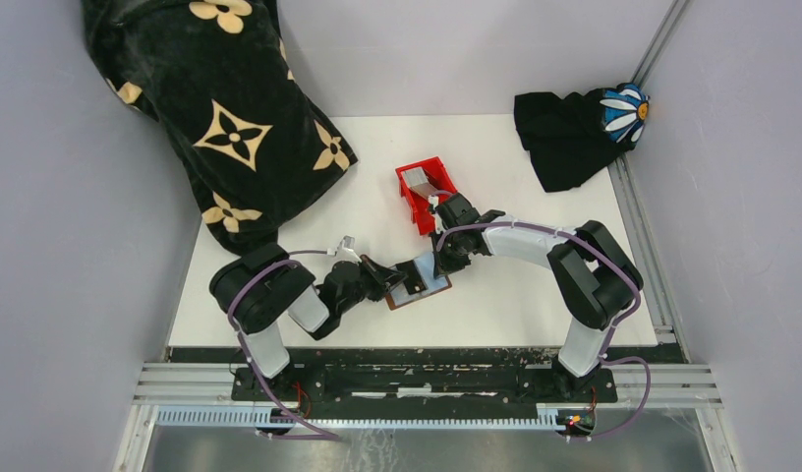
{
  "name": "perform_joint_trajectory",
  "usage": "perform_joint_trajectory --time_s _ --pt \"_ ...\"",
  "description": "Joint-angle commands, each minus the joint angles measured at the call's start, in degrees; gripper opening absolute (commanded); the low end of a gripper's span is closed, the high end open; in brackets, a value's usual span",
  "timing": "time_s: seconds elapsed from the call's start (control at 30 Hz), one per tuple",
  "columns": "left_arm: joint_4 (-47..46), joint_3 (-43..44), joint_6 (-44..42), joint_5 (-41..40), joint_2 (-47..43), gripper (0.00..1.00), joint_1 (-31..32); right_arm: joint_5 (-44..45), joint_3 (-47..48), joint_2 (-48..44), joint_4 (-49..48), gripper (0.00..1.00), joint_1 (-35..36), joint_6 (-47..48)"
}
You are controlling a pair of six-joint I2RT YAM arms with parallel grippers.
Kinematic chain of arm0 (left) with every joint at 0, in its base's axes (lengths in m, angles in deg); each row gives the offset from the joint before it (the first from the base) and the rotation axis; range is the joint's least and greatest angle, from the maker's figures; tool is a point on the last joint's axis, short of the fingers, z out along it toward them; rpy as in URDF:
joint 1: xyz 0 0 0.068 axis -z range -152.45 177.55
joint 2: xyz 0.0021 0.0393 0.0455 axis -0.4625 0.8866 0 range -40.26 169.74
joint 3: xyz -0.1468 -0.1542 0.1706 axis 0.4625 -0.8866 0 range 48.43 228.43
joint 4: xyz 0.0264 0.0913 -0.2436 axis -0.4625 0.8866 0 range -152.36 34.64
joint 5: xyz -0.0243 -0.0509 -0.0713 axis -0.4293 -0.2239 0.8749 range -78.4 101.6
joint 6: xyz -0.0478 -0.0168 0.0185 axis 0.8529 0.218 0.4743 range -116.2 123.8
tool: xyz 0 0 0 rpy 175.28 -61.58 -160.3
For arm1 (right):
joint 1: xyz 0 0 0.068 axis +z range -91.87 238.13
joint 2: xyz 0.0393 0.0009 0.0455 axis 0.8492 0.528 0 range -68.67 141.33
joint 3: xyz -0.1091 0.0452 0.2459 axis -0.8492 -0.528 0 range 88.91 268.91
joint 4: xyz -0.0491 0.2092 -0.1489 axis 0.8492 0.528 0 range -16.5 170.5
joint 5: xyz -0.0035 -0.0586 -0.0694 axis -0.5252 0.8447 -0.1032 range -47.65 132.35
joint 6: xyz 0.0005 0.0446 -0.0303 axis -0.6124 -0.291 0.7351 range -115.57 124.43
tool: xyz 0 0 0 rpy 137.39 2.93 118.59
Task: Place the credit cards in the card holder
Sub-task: Insert the credit card into the card holder.
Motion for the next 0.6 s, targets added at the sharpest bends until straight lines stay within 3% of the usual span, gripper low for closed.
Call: perform_joint_trajectory --time_s 0.0,0.57 --pt "-1.4 -0.5 1.4 -1.7 2.1 0.03 0.7 -0.2 1.2 1.7 -0.9 0.01 0.0 0.5" --pt "-2.9 1.8 1.3 -1.8 5.6 0.03 2.6 -0.3 1.4 1.5 -0.7 0.01 -0.1 0.5"
